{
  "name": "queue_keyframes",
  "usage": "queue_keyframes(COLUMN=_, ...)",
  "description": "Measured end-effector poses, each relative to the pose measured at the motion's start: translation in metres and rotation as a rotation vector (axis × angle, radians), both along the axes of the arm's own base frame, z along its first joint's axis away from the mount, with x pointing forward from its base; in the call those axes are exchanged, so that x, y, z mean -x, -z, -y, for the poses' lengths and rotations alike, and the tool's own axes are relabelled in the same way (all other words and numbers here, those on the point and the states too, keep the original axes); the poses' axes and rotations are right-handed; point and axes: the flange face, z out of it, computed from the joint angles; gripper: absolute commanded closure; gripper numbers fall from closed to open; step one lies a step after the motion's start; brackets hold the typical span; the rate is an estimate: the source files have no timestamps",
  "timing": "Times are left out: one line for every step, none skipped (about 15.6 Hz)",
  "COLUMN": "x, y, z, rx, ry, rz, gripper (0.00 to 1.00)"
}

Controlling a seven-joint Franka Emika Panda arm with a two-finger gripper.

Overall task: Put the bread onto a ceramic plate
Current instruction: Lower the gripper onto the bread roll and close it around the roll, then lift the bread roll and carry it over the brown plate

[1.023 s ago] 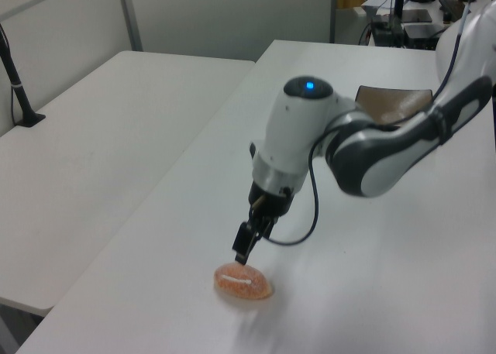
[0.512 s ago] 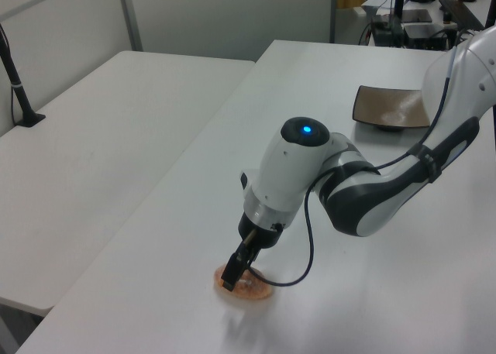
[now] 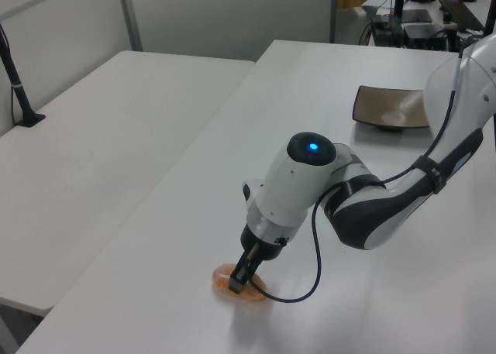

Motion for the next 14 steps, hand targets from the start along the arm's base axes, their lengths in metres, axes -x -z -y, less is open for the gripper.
queue_keyframes(x=-0.001, y=0.0, z=0.001, rx=0.0, ry=0.001, rz=0.001, gripper=0.79)
queue_keyframes(x=-0.002, y=-0.001, z=0.001, rx=0.001, ry=0.002, rz=0.004, gripper=0.79)
queue_keyframes(x=-0.002, y=-0.002, z=0.002, rx=0.003, ry=0.001, rz=0.007, gripper=0.79)
queue_keyframes(x=-0.003, y=-0.004, z=0.003, rx=0.002, ry=0.002, rz=0.011, gripper=0.79)
queue_keyframes(x=-0.005, y=-0.008, z=0.005, rx=0.002, ry=0.006, rz=0.014, gripper=0.79)
queue_keyframes(x=-0.008, y=-0.014, z=0.01, rx=0.007, ry=0.015, rz=0.017, gripper=0.79)
queue_keyframes(x=-0.013, y=-0.021, z=0.018, rx=0.022, ry=0.025, rz=0.013, gripper=0.79)
queue_keyframes(x=-0.018, y=-0.032, z=0.029, rx=0.041, ry=0.029, rz=0.01, gripper=0.79)
queue_keyframes(x=-0.022, y=-0.045, z=0.039, rx=0.061, ry=0.029, rz=0.005, gripper=0.79)
queue_keyframes(x=-0.024, y=-0.057, z=0.051, rx=0.081, ry=0.029, rz=-0.006, gripper=0.79)
queue_keyframes(x=-0.026, y=-0.067, z=0.063, rx=0.105, ry=0.027, rz=-0.025, gripper=0.79)
queue_keyframes(x=-0.029, y=-0.075, z=0.077, rx=0.128, ry=0.02, rz=-0.052, gripper=0.79)
queue_keyframes(x=-0.031, y=-0.082, z=0.091, rx=0.146, ry=0.012, rz=-0.081, gripper=0.79)
queue_keyframes(x=-0.035, y=-0.09, z=0.106, rx=0.161, ry=0.003, rz=-0.112, gripper=0.79)
